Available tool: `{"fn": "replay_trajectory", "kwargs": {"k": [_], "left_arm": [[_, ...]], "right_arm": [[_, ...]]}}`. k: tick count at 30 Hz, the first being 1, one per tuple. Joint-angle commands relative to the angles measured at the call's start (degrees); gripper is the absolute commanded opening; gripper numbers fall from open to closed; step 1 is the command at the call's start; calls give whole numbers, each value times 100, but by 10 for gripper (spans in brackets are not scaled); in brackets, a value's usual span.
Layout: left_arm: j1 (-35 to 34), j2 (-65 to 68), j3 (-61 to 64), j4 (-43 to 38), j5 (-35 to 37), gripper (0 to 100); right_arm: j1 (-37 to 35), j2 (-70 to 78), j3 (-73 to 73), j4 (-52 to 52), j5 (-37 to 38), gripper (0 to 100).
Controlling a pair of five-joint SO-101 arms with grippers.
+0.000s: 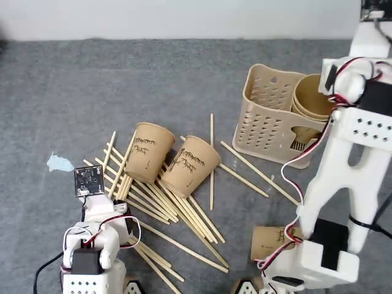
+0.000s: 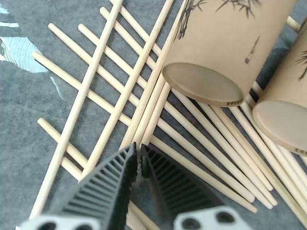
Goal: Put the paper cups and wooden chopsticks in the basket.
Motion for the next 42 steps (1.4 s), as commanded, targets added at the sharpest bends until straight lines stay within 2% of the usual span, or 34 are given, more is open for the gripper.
{"fn": "replay_trajectory", "kwargs": {"k": [1, 5, 11, 20, 34, 42], "left_arm": [[-35, -79, -57, 35, -44, 15], [-35, -79, -57, 35, -44, 15], [-35, -79, -57, 35, -44, 15], [-35, -79, -57, 35, -44, 15], [-35, -79, -57, 35, -44, 15], [-35, -79, -57, 35, -44, 15]], "right_arm": [[-101, -374, -501, 497, -70, 204], [-391, -848, -571, 1429, -26, 175], [-646, -1068, -554, 2545, -26, 4], [-620, -1182, 738, 2571, -26, 8], [-664, -2932, 3095, 2527, -26, 8], [-664, -3547, 3912, 2527, -26, 9]]}}
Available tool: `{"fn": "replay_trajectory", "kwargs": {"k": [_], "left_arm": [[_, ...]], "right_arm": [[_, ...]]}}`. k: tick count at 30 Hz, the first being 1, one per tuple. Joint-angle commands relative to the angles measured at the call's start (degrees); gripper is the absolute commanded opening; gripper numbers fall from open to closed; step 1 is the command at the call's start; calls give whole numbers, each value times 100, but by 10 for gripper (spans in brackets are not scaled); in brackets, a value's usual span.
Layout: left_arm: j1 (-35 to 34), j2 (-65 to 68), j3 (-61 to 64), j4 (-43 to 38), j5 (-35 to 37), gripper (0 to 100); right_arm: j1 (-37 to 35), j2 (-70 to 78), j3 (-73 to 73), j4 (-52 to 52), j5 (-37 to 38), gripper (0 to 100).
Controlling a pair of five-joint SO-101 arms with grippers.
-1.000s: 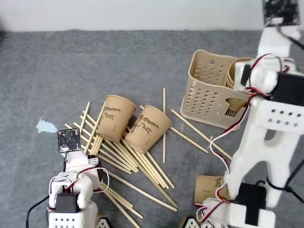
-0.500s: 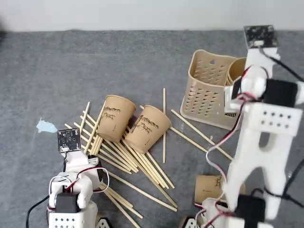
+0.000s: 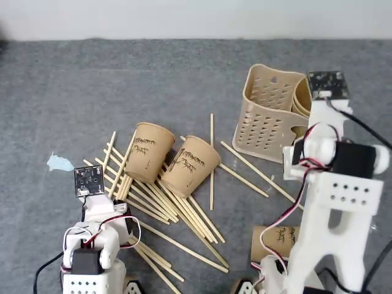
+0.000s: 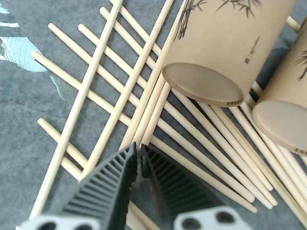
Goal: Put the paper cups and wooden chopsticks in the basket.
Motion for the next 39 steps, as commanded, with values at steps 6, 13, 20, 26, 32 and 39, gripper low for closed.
{"fn": "replay_trajectory", "kwargs": {"k": [6, 13, 20, 26, 32, 39], "left_arm": [[-35, -79, -57, 35, -44, 15], [-35, -79, -57, 35, -44, 15], [-35, -79, -57, 35, -44, 15], [-35, -79, -57, 35, -44, 15], [-35, -79, -57, 35, -44, 15], [-35, -79, -57, 35, -44, 15]], "right_arm": [[-40, -831, 703, 189, -26, 9], [-40, -1411, 1697, -479, -26, 9], [-40, -2114, 2391, -787, -26, 9], [-40, -2308, 2611, -787, -26, 9], [-40, -2334, 2734, -769, -26, 9], [-40, -2334, 2734, -725, -26, 9]]}}
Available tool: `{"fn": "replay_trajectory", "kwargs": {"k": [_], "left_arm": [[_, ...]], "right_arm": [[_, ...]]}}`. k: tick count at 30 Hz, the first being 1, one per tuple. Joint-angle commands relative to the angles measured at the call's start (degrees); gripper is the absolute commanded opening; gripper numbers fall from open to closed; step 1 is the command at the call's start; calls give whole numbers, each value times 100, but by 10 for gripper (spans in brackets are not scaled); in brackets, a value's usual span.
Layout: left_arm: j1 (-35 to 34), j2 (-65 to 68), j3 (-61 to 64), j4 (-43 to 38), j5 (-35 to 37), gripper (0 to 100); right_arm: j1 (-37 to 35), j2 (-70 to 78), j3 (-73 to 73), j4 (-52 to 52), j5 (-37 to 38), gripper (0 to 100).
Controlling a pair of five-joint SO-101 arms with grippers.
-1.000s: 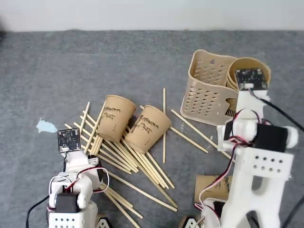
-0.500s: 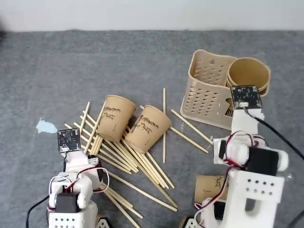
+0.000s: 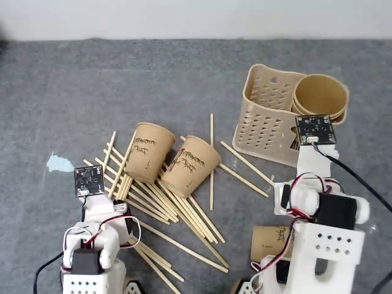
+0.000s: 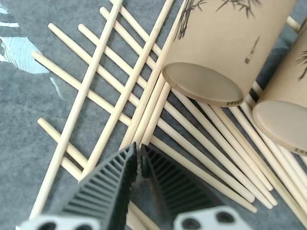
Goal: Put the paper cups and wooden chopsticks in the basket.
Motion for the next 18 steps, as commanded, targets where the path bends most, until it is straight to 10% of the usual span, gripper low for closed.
{"fn": "replay_trajectory", "kwargs": {"k": [1, 18], "left_arm": [[-35, -79, -57, 35, -44, 15], [-35, -79, -57, 35, -44, 15]], "right_arm": [[-31, -119, -26, -31, -26, 9], [-708, -119, -53, 479, -88, 9]]}}
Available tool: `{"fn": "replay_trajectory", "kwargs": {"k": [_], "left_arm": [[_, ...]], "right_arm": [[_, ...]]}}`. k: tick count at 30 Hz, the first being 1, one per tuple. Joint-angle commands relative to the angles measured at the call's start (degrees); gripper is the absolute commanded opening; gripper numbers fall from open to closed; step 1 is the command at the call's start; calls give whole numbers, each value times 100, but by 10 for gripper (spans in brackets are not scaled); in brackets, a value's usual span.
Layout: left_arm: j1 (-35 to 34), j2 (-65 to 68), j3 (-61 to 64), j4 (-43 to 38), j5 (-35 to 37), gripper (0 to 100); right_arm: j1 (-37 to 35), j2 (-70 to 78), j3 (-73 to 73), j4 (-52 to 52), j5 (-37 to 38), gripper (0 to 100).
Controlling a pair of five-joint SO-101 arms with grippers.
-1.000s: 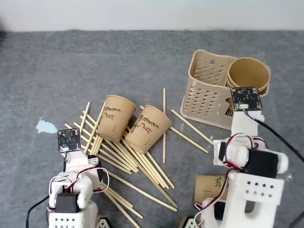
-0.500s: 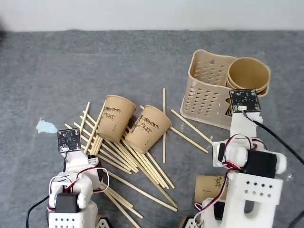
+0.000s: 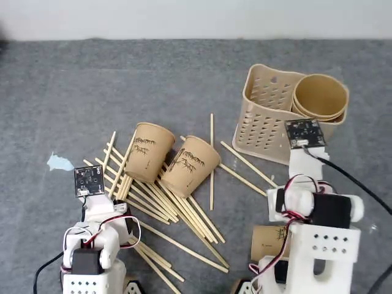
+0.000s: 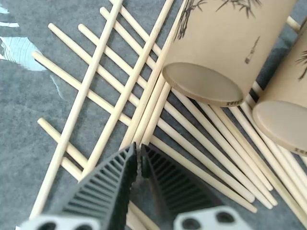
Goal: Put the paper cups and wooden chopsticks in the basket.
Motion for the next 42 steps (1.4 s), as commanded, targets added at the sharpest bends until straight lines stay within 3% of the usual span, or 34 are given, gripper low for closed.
{"fn": "replay_trajectory", "kwargs": {"k": [1, 8, 14, 29, 32, 37, 42], "left_arm": [[-35, -79, -57, 35, -44, 15], [-35, -79, -57, 35, -44, 15], [-35, -79, -57, 35, -44, 15], [-35, -79, -57, 35, -44, 15], [-35, -79, -57, 35, -44, 15], [-35, -79, -57, 35, -44, 15], [-35, -79, -57, 35, -44, 15]], "right_arm": [[-435, -101, -62, 48, -79, 11], [-1754, -57, -70, -892, -703, 12], [-2756, 180, -220, -1675, -598, 52], [-2835, 4084, -4079, 48, -633, 74], [-2835, 4567, -4448, 171, -633, 83], [-2879, 5437, -4765, 171, -589, 199], [-2932, 6255, -5275, 171, -580, 205]]}}
